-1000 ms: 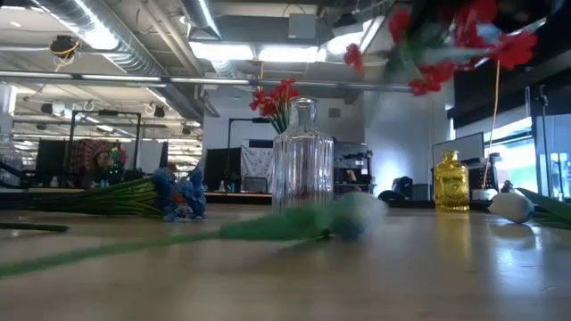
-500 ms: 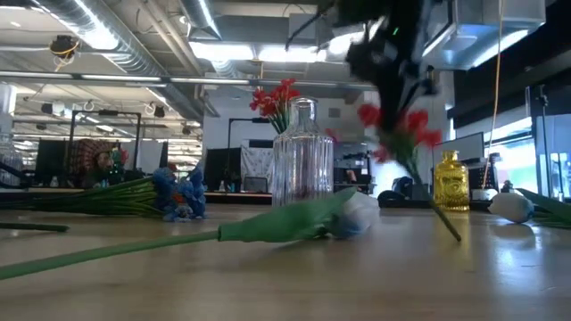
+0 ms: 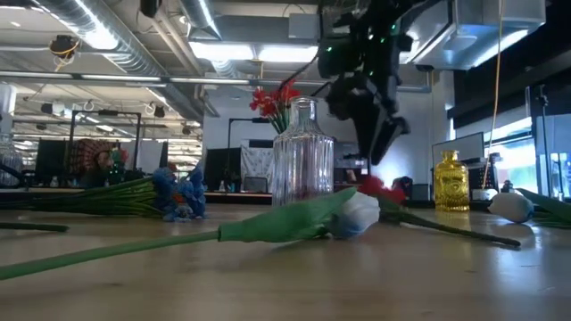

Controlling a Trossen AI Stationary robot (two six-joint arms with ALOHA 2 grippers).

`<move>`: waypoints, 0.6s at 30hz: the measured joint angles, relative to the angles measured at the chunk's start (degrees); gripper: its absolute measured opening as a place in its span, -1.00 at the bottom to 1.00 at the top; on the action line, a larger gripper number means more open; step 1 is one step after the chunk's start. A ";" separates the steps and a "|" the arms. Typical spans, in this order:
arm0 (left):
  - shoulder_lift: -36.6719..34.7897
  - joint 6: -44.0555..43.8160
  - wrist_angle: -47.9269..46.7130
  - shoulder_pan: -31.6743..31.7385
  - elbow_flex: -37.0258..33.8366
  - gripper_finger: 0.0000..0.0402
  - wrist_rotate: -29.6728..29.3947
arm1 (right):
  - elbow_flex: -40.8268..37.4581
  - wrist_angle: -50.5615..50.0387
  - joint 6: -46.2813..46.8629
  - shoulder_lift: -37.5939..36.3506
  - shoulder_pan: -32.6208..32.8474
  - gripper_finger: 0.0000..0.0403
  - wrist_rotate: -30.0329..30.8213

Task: Sort flowers into vase by color
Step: Put the bottom red flower into the red vase

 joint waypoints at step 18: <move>0.04 1.50 -0.61 4.03 0.00 -0.63 12.30 | -4.56 8.43 29.23 7.17 13.71 0.11 16.28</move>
